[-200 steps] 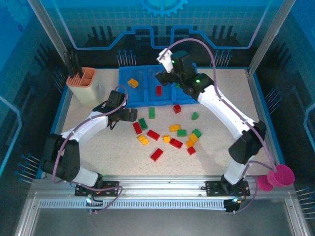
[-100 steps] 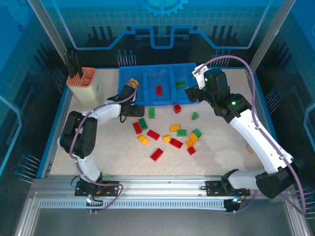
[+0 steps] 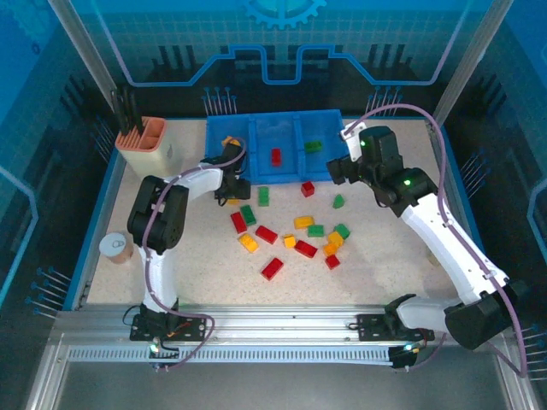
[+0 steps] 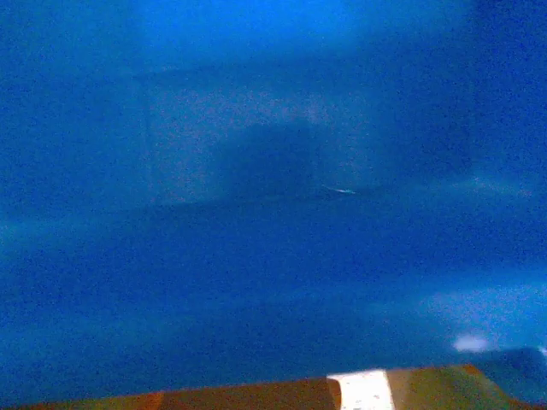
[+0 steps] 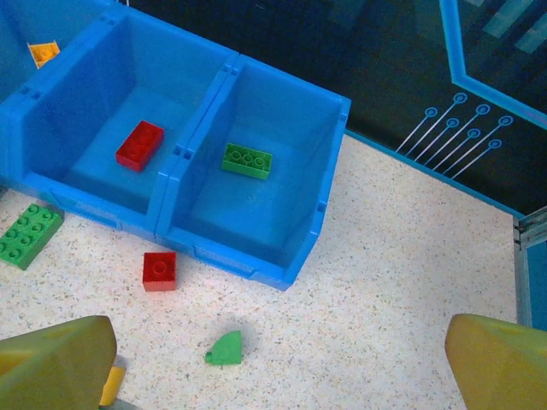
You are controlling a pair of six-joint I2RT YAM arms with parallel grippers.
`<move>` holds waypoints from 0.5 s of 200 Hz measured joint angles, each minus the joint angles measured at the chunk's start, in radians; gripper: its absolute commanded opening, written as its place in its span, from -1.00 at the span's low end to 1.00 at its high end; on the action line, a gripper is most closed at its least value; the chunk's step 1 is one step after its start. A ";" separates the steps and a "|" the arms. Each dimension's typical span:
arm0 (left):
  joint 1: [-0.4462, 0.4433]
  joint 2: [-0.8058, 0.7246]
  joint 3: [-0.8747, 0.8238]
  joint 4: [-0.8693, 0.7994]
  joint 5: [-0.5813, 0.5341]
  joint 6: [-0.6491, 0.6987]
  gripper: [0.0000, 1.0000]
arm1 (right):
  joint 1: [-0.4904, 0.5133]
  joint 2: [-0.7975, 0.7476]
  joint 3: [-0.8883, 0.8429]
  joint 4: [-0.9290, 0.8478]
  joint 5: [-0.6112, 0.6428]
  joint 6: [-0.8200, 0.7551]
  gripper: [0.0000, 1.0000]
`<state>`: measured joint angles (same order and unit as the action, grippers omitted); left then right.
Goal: Sort the legos into containers by color
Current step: Pick up the lego from the center of the table, then place the lego in the container.
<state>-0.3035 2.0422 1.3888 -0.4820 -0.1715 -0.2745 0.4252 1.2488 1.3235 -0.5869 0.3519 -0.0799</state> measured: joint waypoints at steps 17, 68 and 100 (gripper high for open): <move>0.000 0.004 0.008 -0.015 -0.011 -0.003 -0.14 | -0.010 -0.001 0.000 0.004 -0.010 0.002 1.00; -0.005 -0.009 0.002 -0.042 -0.013 -0.016 -0.33 | -0.062 0.000 0.000 0.005 -0.043 0.002 1.00; -0.018 -0.077 0.017 -0.139 -0.004 -0.013 -0.33 | -0.096 0.014 0.000 0.005 -0.065 0.003 1.00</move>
<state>-0.3210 1.9656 1.4055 -0.6209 -0.1757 -0.2878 0.3290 1.2633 1.3231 -0.5819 0.2867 -0.0772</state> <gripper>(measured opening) 0.433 0.997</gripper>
